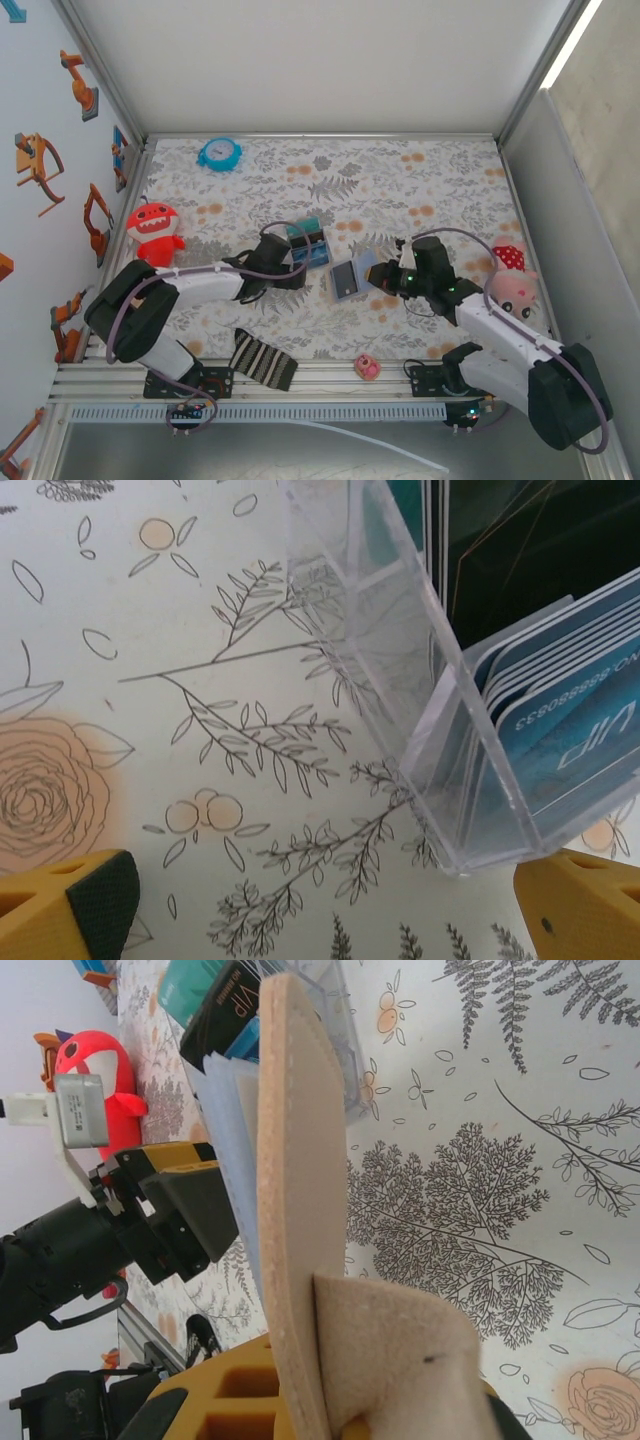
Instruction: Take the credit cards out of the card holder
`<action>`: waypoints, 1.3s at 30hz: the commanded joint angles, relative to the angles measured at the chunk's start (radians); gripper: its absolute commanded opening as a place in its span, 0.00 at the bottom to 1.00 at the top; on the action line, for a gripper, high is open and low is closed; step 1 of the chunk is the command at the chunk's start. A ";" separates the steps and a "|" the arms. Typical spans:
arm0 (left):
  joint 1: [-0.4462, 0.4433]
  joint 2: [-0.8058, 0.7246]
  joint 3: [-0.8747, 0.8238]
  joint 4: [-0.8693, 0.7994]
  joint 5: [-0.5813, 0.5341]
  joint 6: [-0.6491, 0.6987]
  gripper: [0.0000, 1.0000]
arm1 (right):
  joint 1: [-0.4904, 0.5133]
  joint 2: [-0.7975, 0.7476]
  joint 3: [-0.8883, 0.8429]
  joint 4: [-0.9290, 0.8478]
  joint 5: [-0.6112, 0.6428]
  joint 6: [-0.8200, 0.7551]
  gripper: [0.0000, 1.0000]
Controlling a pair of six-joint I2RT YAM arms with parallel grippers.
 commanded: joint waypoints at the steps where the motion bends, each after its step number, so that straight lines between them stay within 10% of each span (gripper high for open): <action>1: -0.001 0.049 0.028 0.024 -0.013 -0.030 0.97 | 0.008 0.030 -0.012 0.123 -0.006 0.025 0.00; 39: 0.017 0.159 0.112 0.219 0.210 -0.137 0.98 | -0.032 0.310 -0.084 0.541 0.071 0.169 0.00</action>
